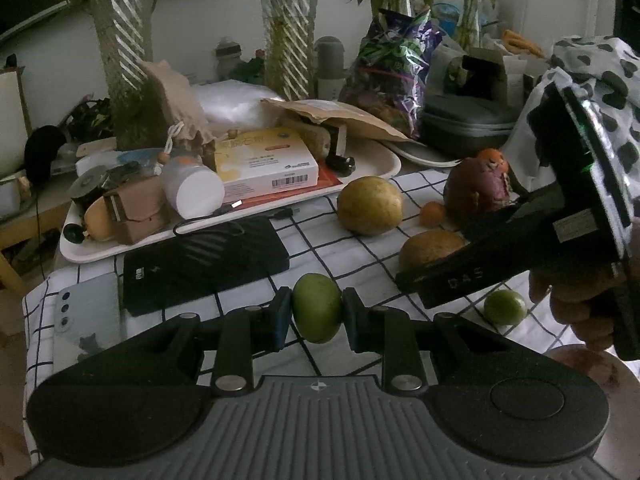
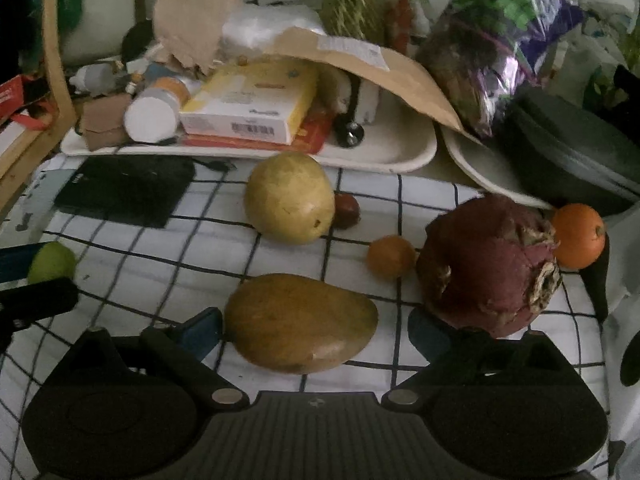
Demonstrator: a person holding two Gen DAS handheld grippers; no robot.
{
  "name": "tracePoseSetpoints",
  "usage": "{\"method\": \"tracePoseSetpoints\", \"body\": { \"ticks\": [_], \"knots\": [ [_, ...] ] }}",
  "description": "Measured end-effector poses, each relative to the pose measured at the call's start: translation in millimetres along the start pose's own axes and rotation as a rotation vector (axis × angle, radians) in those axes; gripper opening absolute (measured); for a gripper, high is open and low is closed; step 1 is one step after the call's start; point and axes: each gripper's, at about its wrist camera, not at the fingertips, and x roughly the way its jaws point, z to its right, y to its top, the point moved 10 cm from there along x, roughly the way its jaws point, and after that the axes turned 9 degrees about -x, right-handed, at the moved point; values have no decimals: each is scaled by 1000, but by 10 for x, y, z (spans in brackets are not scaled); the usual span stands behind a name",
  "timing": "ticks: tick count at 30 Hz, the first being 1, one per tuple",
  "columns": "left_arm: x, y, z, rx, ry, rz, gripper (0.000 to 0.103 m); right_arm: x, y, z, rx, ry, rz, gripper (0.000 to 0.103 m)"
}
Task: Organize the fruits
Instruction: 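Hold the green plum in the left gripper while the right grasps the brown mango, then carry both fruits to the plate and open the left gripper to drop the plum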
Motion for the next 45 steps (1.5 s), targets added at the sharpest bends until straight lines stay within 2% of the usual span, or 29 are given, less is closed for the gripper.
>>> {"method": "tracePoseSetpoints", "body": {
  "ticks": [2,5,7,11,21,33,45],
  "knots": [
    [1,-1,0,0,0,-1,27,-8,-2,9,12,8,13,93],
    [-1,-6,4,3,-1,-1,27,-58,19,-30,4,31,35,81],
    [0,-15,13,6,-3,-1,27,-70,22,-38,1,24,33,78],
    [-1,-37,33,13,-4,-4,27,-129,33,-24,10,37,48,78],
    [-76,-53,121,9,-30,13,27,-552,96,-23,-39,75,151,77],
    [-260,-123,256,8,-62,35,27,-974,-117,-47,-79,116,185,77],
    [-475,-278,358,-15,-78,40,27,-1353,-334,-145,-71,120,182,77]
  ]
}}
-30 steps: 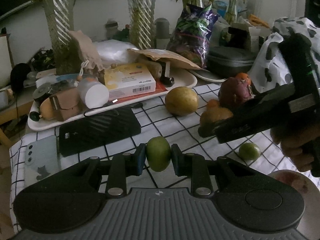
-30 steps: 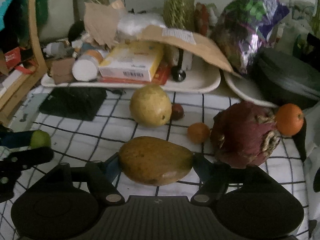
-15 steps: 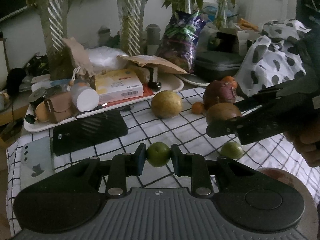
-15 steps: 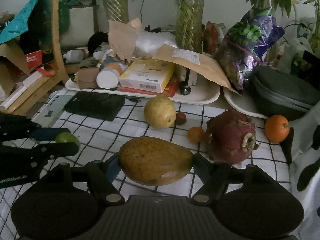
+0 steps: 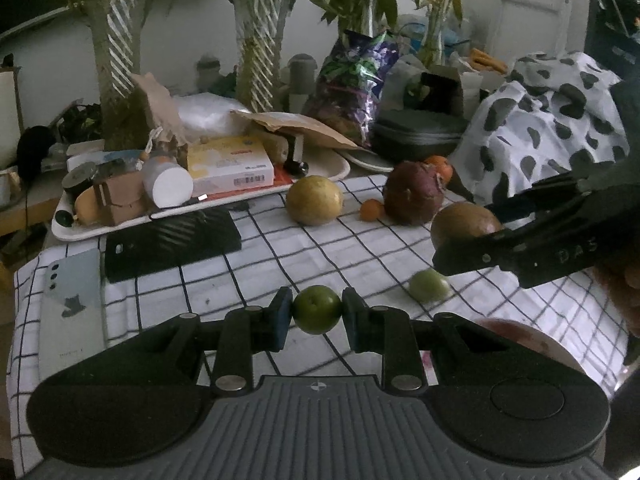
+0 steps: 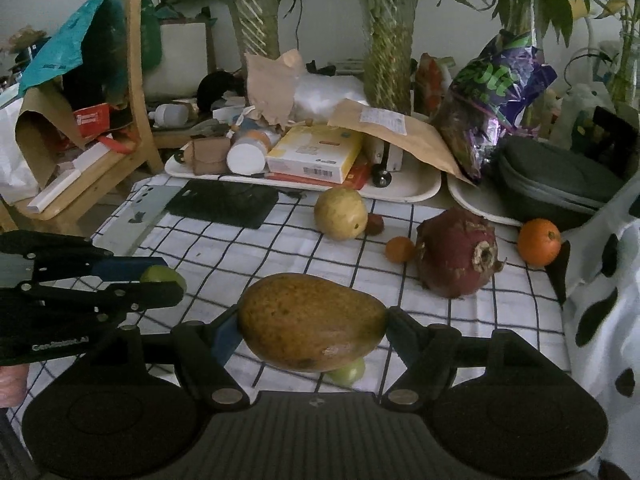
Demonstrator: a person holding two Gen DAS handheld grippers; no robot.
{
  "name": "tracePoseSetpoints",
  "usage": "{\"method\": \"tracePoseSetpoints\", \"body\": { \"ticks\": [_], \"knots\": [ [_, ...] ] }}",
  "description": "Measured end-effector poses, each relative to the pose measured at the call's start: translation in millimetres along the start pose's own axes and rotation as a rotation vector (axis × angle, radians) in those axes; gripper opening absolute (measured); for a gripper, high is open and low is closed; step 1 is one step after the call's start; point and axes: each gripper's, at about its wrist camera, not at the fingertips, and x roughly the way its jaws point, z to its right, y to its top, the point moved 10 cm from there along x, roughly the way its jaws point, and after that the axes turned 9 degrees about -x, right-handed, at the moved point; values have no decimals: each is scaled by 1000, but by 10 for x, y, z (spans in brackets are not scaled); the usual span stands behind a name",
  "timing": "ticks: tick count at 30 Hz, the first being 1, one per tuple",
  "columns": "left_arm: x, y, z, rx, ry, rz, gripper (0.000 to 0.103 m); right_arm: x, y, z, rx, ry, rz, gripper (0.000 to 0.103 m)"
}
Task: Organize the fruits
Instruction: 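Carry both fruits to the plate and open the left gripper to drop the plum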
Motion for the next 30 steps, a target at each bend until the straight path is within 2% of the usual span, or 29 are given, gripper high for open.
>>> {"method": "tracePoseSetpoints", "body": {
  "ticks": [6,30],
  "knots": [
    [-58,-159,88,27,12,-25,27,-166,-100,-92,2,-4,-12,77],
    [-425,-542,413,41,-21,-58,27,-642,-565,-342,45,-13,-73,77]
  ]
}}
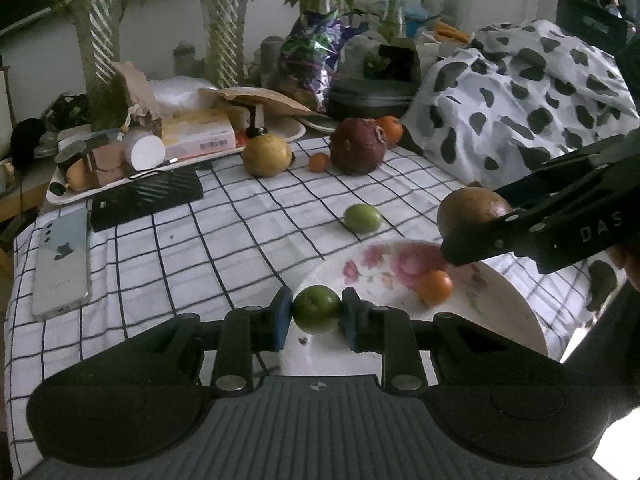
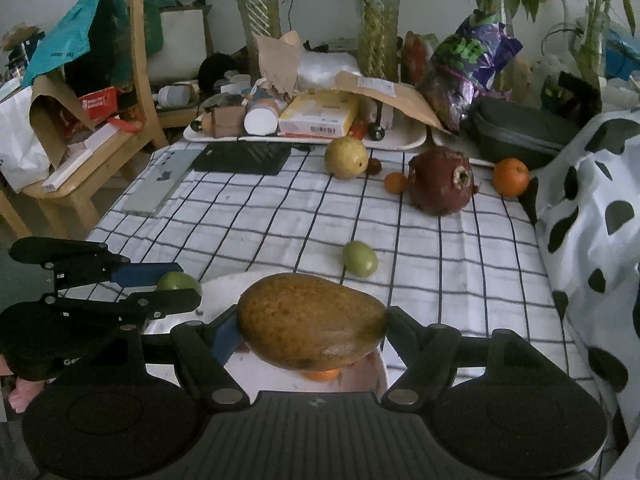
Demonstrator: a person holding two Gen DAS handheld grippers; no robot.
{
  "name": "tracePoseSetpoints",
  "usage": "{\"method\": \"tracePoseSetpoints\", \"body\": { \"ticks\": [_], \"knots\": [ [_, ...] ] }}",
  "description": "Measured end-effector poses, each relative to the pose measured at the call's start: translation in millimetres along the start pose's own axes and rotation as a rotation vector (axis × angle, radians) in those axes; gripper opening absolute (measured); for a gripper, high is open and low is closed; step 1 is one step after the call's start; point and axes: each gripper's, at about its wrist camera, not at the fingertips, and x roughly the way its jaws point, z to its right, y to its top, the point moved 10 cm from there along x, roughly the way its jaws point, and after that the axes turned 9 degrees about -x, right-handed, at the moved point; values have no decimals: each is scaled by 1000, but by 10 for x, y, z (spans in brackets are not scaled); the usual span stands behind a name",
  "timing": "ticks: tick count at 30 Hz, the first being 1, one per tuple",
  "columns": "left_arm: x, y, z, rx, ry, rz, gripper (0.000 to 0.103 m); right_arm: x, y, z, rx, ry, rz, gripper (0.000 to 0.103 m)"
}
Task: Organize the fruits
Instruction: 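Carry both fruits to the plate and open the left gripper to drop the plum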
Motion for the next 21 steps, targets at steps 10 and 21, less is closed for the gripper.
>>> {"method": "tracePoseSetpoints", "body": {
  "ticks": [10,21],
  "knots": [
    [-123,-215,133,20,-15,-37,27,-61,-284,-166,-2,15,-76,78],
    [-43,-409,214,33,-58,-121,27,54,-470,-312,-48,41,-161,78]
  ]
}}
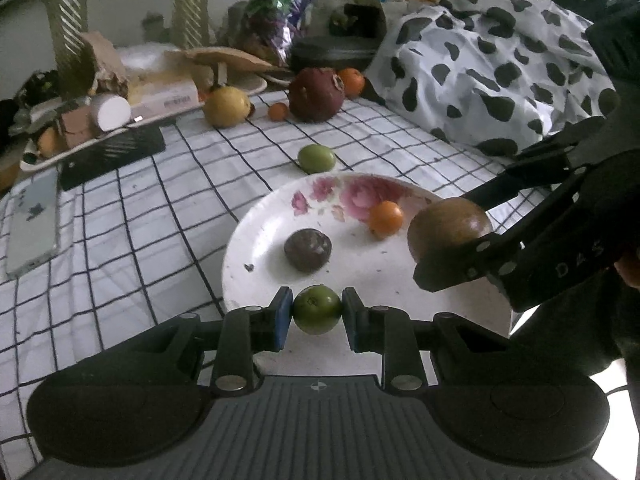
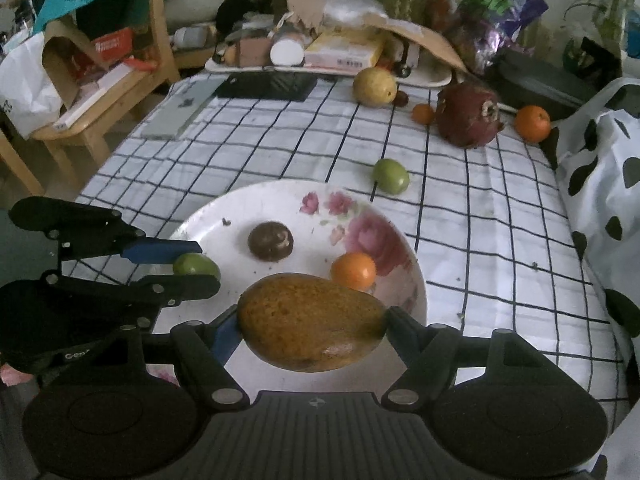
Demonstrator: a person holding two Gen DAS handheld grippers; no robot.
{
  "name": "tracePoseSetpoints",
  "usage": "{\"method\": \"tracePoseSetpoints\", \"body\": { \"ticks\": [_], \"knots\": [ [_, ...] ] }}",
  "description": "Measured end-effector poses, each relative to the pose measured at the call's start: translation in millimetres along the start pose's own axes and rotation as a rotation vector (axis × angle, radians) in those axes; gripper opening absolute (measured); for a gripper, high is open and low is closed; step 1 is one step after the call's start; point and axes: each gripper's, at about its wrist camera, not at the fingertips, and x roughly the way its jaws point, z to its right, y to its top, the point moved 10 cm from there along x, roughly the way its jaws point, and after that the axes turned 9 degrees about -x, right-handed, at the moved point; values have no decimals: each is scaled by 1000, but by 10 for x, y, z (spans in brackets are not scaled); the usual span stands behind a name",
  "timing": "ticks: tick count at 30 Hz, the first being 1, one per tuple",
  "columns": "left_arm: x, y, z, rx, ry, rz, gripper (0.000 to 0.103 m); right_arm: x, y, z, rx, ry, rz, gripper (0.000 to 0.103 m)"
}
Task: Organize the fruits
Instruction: 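Carry both fruits to the plate and open the left gripper to drop the plum, then lower the brown mango onto the plate and open the right gripper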
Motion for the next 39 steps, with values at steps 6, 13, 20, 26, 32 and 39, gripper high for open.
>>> {"method": "tracePoseSetpoints", "body": {
  "ticks": [6,13,20,26,32,39],
  "knots": [
    [77,-41,6,0,-9,-34,27,114,-73,-22,-27,-3,-57,78],
    [113,-44,-4,-7,-14,-47,27,204,-151,-68,-62,-3,-108,78],
    [146,-38,-38,11,41,-53,40,231,-189,-58,-78,-21,-132,78],
    [118,-7,-14,33,54,-29,59,219,-185,-74,-107,-41,-127,82],
    [95,27,-40,13,54,-10,59,135,-105,-48,-84,-32,-78,92],
    [69,77,-56,-2,60,17,59,79,-45,-40,-85,-37,-39,98]
  ]
}}
